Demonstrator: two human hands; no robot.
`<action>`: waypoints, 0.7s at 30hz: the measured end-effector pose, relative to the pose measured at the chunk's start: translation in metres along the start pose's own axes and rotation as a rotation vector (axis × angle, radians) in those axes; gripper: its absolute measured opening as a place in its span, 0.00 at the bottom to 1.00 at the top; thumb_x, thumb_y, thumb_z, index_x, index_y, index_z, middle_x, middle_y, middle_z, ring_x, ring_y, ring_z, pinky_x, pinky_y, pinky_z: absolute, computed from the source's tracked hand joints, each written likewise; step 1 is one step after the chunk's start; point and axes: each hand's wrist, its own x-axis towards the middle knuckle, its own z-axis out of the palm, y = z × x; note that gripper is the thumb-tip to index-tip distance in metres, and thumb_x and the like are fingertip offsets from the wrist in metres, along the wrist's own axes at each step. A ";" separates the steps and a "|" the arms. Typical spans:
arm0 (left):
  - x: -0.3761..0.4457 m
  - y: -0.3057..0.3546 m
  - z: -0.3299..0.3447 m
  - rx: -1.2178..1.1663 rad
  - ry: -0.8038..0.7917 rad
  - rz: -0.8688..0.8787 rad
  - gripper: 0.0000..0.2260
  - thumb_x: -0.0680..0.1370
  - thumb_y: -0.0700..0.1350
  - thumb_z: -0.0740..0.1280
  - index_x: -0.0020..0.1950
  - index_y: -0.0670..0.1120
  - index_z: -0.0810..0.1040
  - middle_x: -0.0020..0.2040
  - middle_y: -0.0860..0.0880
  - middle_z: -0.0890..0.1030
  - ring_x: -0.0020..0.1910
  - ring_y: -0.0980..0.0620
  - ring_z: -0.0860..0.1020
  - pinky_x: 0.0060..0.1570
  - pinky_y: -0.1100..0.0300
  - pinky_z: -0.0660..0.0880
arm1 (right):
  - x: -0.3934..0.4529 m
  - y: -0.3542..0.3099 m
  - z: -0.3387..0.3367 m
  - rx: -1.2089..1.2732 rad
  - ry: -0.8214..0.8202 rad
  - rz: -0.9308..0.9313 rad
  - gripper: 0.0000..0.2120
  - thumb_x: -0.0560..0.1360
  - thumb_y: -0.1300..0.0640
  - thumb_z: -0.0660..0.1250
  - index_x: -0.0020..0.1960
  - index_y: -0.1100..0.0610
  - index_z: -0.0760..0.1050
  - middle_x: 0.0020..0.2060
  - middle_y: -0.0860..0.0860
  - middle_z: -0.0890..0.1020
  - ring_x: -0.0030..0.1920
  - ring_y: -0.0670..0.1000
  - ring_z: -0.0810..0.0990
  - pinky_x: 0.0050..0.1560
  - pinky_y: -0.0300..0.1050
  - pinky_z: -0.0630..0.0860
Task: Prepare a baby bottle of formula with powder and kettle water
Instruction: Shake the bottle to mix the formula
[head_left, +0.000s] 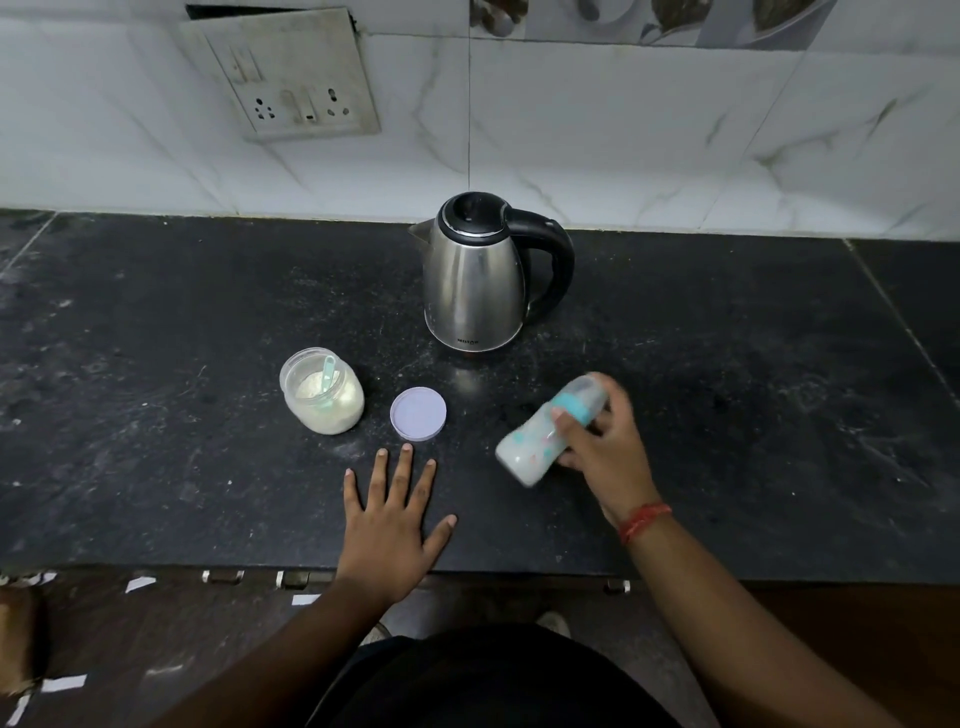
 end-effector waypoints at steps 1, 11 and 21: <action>0.000 0.001 0.000 0.002 -0.004 0.000 0.34 0.82 0.70 0.45 0.83 0.53 0.60 0.84 0.44 0.59 0.83 0.39 0.54 0.76 0.29 0.50 | 0.001 0.000 -0.002 0.081 0.078 0.006 0.24 0.76 0.53 0.74 0.67 0.38 0.70 0.60 0.52 0.80 0.56 0.51 0.85 0.45 0.50 0.85; -0.001 0.002 0.000 -0.004 0.014 0.008 0.34 0.82 0.69 0.48 0.83 0.52 0.62 0.83 0.44 0.61 0.83 0.38 0.56 0.76 0.28 0.52 | 0.000 0.001 0.005 0.151 0.058 0.065 0.25 0.78 0.57 0.73 0.70 0.46 0.67 0.61 0.55 0.79 0.55 0.51 0.85 0.44 0.49 0.85; 0.000 0.002 -0.002 0.001 0.019 0.006 0.34 0.82 0.69 0.49 0.83 0.52 0.62 0.83 0.43 0.61 0.83 0.38 0.56 0.76 0.28 0.51 | 0.000 0.004 0.010 0.001 -0.151 0.066 0.26 0.77 0.58 0.74 0.68 0.38 0.70 0.62 0.57 0.80 0.58 0.54 0.84 0.49 0.58 0.85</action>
